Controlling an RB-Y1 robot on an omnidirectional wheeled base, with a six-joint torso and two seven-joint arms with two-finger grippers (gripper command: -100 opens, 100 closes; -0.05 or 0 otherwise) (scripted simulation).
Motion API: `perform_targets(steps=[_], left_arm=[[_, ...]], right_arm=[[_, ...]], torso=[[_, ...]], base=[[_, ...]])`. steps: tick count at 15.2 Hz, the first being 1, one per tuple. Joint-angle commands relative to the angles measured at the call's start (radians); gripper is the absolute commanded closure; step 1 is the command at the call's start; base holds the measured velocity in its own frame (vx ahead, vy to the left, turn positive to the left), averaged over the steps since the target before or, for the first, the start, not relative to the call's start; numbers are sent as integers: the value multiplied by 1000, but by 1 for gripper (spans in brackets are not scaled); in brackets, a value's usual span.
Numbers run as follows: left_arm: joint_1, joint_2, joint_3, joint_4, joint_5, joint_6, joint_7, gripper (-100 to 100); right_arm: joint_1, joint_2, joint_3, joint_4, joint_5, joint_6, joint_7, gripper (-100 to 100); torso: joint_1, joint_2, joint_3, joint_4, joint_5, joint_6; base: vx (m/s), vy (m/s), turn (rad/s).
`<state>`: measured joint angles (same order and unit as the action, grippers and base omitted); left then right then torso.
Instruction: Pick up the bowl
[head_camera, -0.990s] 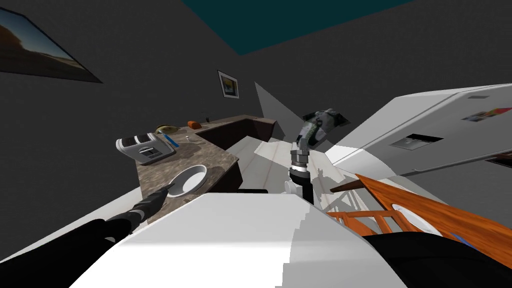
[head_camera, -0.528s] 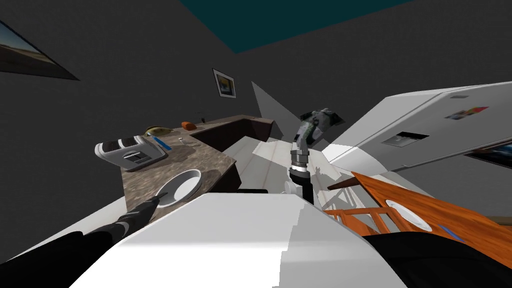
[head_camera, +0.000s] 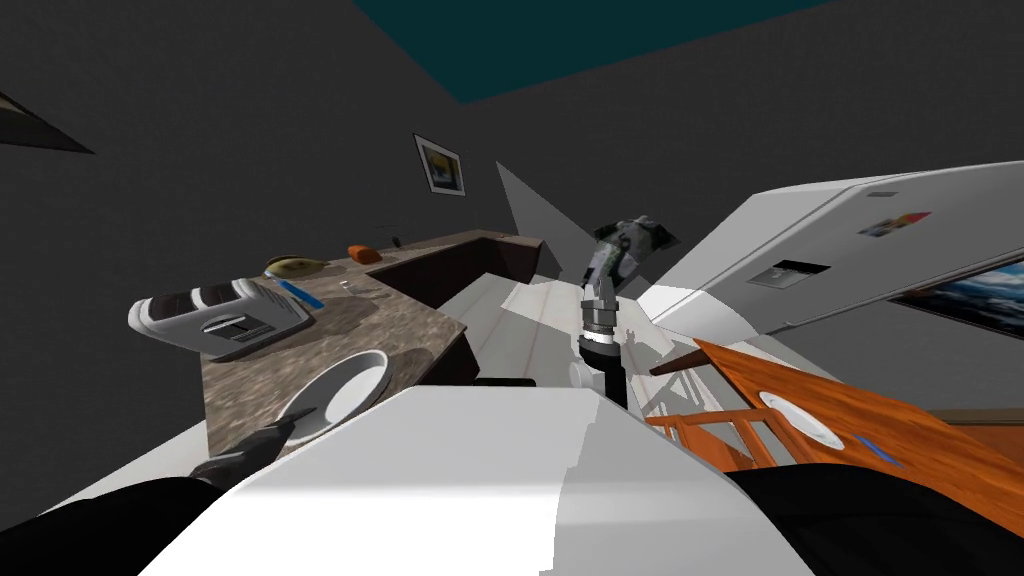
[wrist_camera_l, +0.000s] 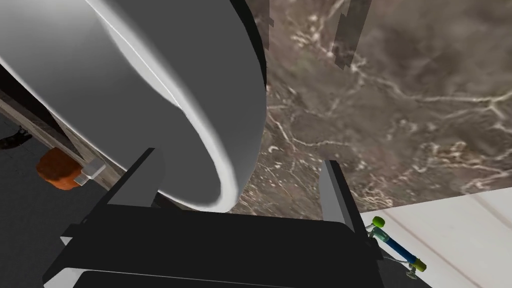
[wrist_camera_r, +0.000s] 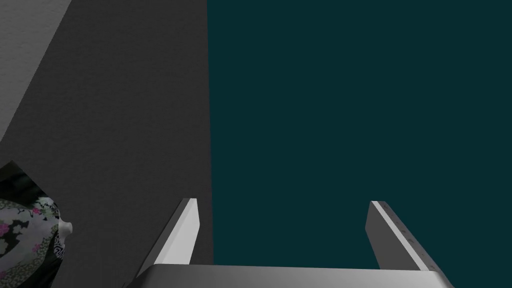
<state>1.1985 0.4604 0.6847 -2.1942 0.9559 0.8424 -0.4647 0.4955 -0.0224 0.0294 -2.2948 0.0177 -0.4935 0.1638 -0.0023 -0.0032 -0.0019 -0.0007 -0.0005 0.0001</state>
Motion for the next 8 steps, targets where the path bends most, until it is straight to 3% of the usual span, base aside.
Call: perform_targets(steps=[1, 8], left_arm=[[24, -2, 27, -1, 32, 50, -9, -100], [69, -3, 75, 3, 96, 163, -29, -100]], right_arm=[[0, 0, 0, 0, 0, 0, 0, 0], [0, 0, 0, 0, 0, 0, 0, 0]], torso=[[0, 0, 0, 0, 0, 0], [0, 0, 0, 0, 0, 0]], base=[[57, -19, -125], [56, -11, -70]])
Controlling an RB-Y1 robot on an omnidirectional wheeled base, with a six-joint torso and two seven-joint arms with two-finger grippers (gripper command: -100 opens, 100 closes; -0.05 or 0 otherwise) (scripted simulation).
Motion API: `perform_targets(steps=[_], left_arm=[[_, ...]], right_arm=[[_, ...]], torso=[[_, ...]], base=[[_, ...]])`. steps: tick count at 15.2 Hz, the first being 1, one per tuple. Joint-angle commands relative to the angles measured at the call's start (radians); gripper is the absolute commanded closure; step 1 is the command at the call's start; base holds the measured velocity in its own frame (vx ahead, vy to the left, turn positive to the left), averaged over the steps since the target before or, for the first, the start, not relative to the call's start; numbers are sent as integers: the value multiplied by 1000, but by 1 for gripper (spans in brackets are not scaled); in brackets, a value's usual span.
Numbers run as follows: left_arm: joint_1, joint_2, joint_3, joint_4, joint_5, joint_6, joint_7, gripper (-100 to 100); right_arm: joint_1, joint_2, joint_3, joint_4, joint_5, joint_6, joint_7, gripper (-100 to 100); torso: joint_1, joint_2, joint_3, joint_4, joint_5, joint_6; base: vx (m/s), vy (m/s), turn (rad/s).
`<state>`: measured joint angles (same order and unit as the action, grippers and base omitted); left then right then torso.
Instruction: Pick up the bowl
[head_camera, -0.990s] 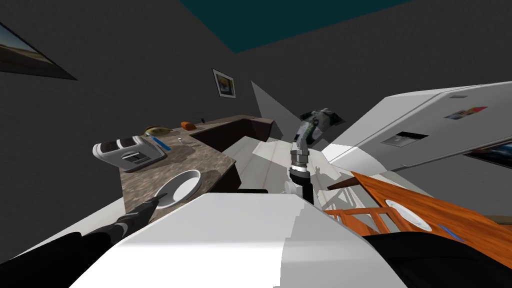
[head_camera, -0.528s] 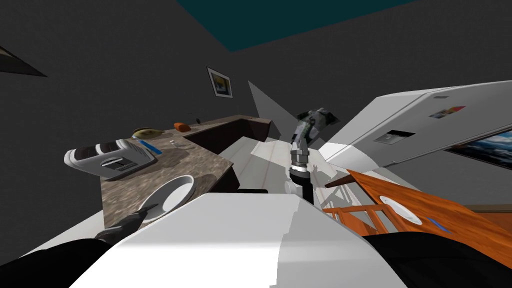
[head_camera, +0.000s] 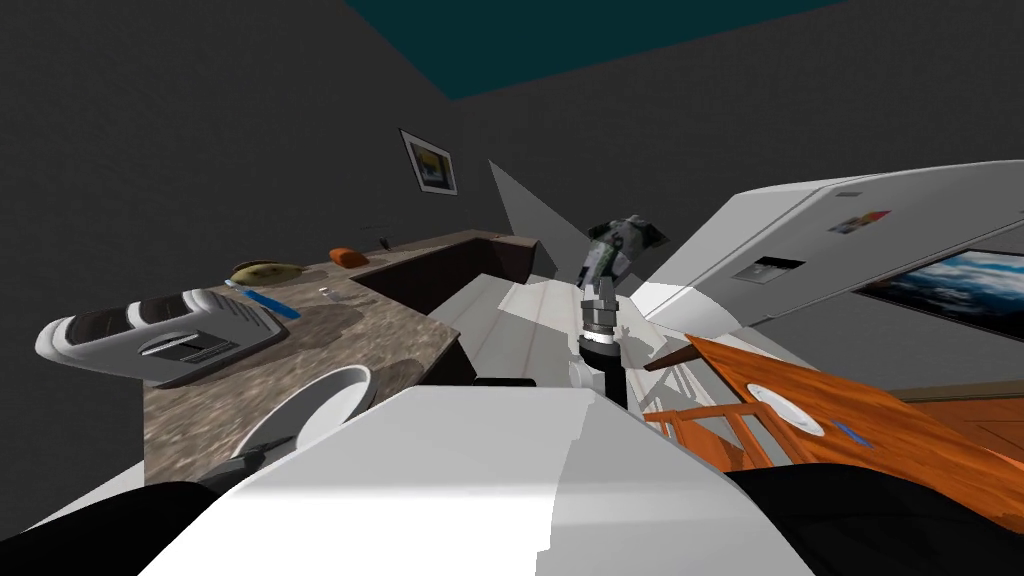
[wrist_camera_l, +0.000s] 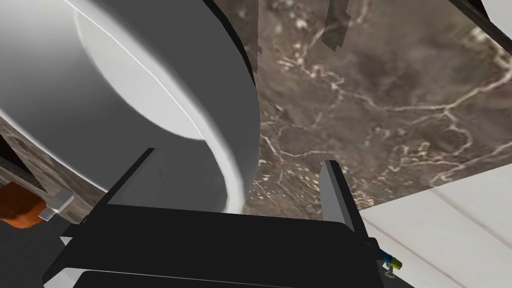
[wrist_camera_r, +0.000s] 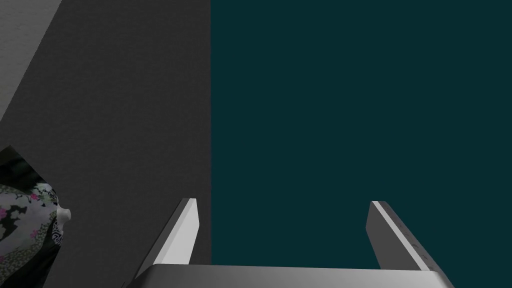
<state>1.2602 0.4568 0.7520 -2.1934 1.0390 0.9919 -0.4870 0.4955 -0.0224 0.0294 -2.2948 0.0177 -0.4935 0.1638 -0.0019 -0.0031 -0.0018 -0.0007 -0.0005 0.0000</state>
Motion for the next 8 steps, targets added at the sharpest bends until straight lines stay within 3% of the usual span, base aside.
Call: perform_targets(steps=[1, 6, 7, 8], left_arm=[[20, 0, 21, 3, 29, 40, -11, -100], [50, -3, 53, 6, 71, 109, -24, -100], [46, -3, 48, -1, 62, 92, -17, -100], [26, -5, 27, 29, 44, 83, -21, -100]], right_arm=[[0, 0, 0, 0, 0, 0, 0, 0], [0, 0, 0, 0, 0, 0, 0, 0], [0, 0, 0, 0, 0, 0, 0, 0], [0, 0, 0, 0, 0, 0, 0, 0]], torso=[[0, 0, 0, 0, 0, 0], [-1, 0, 0, 0, 0, 0], [-1, 1, 0, 0, 0, 0], [0, 1, 1, 0, 0, 0]], base=[[51, -5, -63], [49, -15, -60], [23, -5, -21], [2, 0, -51]])
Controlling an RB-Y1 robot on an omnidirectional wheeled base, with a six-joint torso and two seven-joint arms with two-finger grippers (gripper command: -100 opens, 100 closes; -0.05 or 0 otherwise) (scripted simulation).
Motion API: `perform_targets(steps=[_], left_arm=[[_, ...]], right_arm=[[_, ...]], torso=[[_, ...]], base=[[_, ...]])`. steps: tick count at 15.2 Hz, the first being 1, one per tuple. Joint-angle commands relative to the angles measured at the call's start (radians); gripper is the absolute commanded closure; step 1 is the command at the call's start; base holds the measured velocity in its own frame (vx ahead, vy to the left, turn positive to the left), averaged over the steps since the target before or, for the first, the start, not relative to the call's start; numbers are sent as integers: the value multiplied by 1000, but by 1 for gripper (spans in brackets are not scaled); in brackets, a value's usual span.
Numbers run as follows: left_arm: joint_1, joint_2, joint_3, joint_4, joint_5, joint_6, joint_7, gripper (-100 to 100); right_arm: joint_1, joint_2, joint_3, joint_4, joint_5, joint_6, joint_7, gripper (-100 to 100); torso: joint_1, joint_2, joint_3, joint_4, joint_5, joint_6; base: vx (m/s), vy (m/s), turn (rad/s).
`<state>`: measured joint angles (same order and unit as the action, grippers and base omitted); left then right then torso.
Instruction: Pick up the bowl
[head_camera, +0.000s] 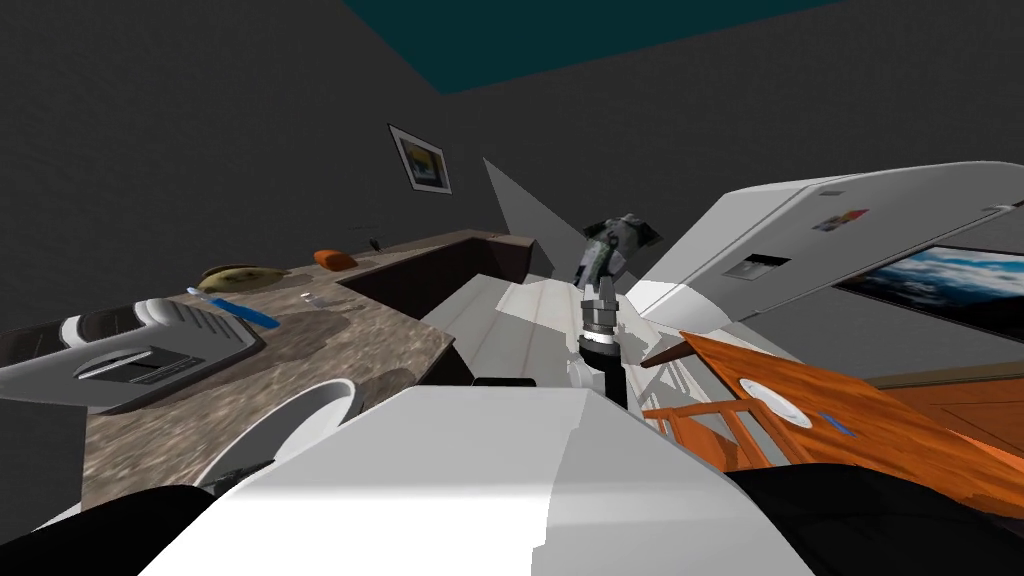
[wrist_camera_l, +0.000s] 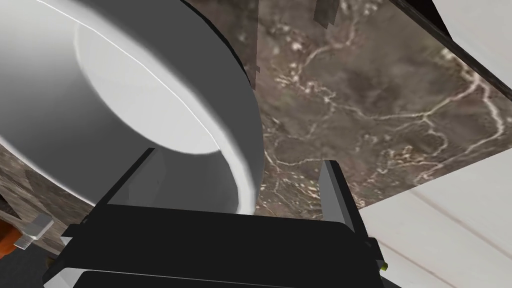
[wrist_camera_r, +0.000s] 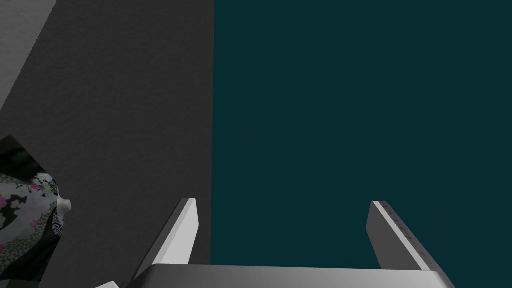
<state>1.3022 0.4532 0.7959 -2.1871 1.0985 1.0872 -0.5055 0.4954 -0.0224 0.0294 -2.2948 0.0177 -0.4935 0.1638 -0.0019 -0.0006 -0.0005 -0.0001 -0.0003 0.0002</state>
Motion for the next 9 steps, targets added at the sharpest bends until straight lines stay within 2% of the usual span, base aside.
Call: perform_targets(steps=[1, 3, 4, 5, 9], left_arm=[[-21, -1, -23, 30, -20, -16, -3, -100], [-43, -3, -46, 60, -41, -30, -5, -100], [-33, -1, -33, 43, -31, -20, -1, -100], [-36, -1, -36, 47, -33, -23, -2, 100], [-35, -1, -37, 47, -33, -22, -2, 100]], right_arm=[[0, 0, 0, 0, 0, 0, 0, 0], [0, 0, 0, 0, 0, 0, 0, 0], [0, 0, 0, 0, 0, 0, 0, 0], [0, 0, 0, 0, 0, 0, 0, 0], [0, 0, 0, 0, 0, 0, 0, 0]], torso=[[0, 0, 0, 0, 0, 0], [1, 2, 1, 0, 0, 0], [1, 3, 2, 1, 0, 0], [1, 3, 2, 1, 0, 0], [0, 2, 1, 1, 0, 0]], base=[[-11, 5, -71], [-20, 6, -64], [-13, 4, -25], [0, 0, 0], [0, 0, -3]])
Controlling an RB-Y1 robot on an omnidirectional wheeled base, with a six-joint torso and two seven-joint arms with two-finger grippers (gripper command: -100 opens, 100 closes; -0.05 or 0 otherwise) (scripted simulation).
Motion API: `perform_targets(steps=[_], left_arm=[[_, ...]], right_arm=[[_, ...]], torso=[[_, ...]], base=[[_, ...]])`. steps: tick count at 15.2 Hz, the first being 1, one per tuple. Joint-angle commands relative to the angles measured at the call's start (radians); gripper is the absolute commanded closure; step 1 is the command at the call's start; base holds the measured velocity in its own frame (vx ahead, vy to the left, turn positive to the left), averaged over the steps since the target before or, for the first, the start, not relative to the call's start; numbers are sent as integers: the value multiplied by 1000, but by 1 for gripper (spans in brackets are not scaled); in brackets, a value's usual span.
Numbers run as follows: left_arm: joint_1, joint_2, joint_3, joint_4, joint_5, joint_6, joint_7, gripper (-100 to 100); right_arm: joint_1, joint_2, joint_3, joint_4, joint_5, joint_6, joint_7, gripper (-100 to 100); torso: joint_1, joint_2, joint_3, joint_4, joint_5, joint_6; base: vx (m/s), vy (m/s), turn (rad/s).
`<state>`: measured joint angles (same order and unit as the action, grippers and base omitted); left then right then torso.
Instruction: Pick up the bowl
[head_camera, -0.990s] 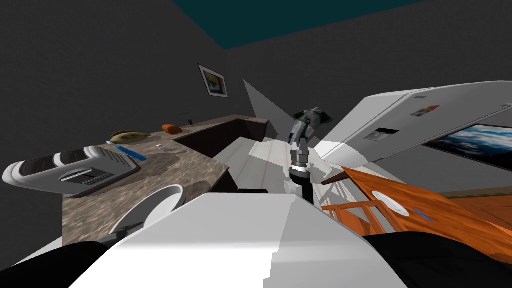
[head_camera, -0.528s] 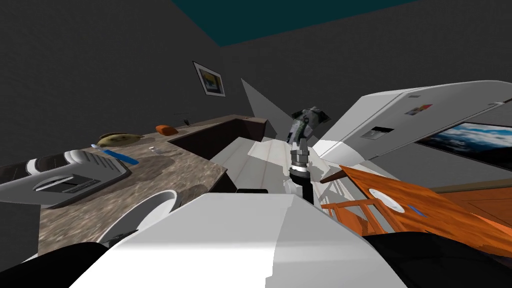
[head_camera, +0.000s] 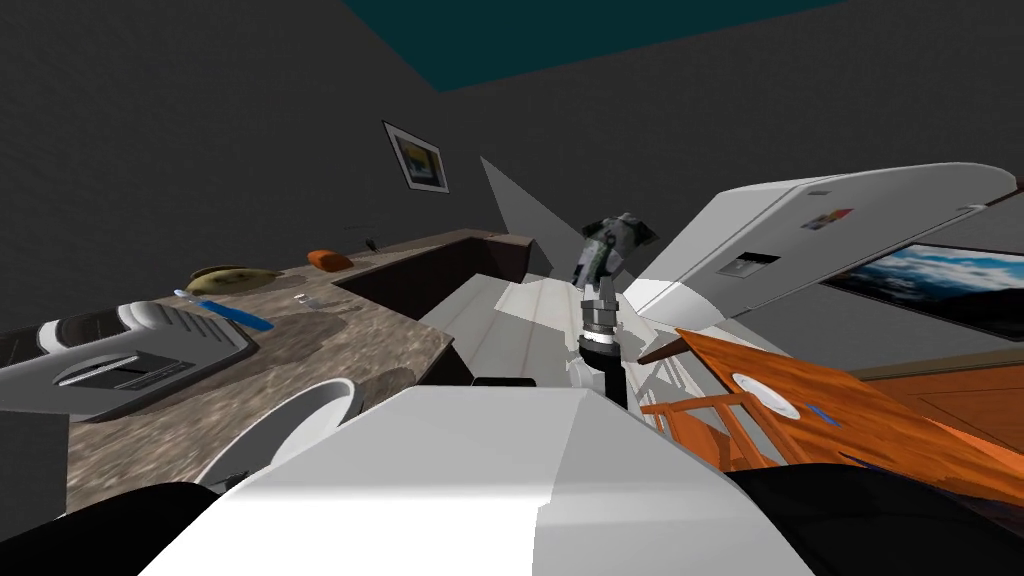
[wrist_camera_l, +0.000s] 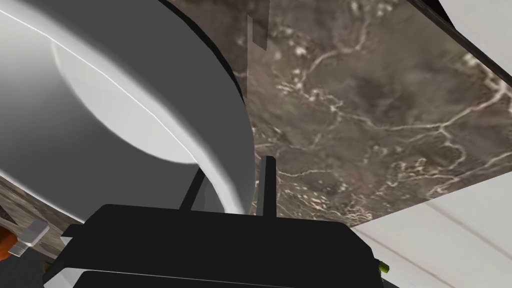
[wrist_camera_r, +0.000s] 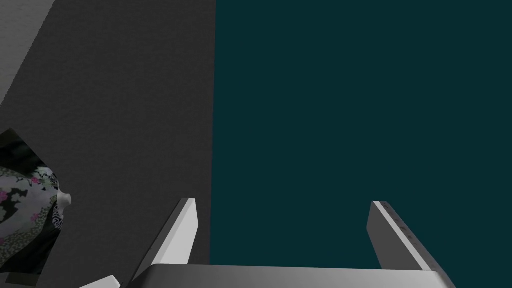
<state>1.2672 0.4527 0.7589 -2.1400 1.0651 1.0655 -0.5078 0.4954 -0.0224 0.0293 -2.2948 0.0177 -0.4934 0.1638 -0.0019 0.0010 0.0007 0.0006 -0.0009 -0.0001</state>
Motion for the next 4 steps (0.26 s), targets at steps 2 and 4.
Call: perform_targets(steps=[2, 4], left_arm=[[30, 0, 31, -40, 29, 17, 1, 100], [31, 0, 31, -41, 28, 17, 2, 100]], right_arm=[[0, 0, 0, 0, 0, 0, 0, 0], [0, 0, 0, 0, 0, 0, 0, 0]], torso=[[-1, 0, 0, 0, -1, -1], [-2, -1, 0, 0, -2, -1]], base=[[14, -3, 84], [16, -5, 54]])
